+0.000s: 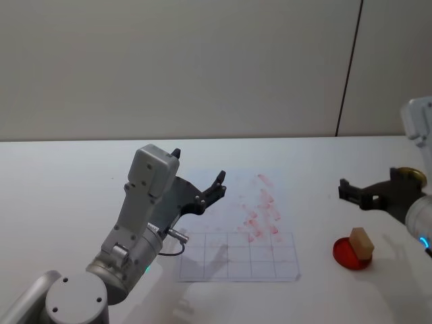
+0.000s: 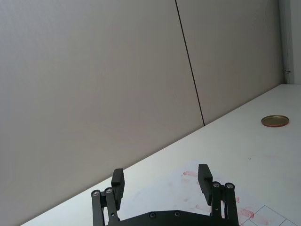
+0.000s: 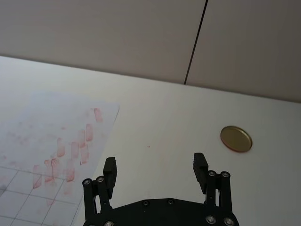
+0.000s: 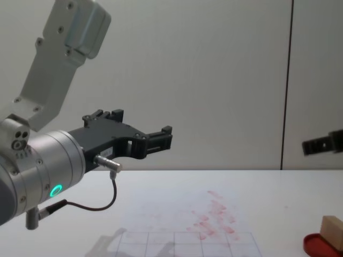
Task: Use the one hand to pick up the stamp and affix it onto the A4 paper.
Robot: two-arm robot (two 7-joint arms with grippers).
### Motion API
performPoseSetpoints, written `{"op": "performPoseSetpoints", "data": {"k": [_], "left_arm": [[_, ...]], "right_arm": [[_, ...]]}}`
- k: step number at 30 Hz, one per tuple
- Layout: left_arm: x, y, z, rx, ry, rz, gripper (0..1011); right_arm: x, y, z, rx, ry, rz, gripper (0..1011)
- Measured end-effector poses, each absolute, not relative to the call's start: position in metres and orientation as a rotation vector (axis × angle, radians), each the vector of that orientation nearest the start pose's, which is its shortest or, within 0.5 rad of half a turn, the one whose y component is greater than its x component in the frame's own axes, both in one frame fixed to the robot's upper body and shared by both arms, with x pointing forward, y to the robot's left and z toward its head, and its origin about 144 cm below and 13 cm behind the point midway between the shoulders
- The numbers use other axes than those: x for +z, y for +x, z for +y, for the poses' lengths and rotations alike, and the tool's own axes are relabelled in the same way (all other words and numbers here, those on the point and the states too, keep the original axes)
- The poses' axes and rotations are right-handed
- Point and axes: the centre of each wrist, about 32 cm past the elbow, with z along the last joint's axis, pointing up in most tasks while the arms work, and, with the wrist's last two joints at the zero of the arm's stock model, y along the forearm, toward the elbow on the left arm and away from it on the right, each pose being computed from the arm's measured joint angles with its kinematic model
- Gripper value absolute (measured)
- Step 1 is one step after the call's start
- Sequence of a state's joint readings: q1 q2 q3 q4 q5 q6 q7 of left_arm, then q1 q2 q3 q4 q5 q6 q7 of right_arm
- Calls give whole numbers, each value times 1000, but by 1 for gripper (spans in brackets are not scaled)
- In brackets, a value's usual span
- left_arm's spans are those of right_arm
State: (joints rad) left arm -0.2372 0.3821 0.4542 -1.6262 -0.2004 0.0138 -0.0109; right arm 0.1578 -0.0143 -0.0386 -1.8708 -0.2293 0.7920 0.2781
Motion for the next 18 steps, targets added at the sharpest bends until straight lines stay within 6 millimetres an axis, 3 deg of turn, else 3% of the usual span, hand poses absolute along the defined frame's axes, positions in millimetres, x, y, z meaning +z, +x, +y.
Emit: {"op": "performPoseSetpoints", "data": {"k": [18], "left_arm": [[1204,492,198,1124,61,-268,993]], "right_arm": [[1267,464,-237,-1350,-199,-103,1001]]}}
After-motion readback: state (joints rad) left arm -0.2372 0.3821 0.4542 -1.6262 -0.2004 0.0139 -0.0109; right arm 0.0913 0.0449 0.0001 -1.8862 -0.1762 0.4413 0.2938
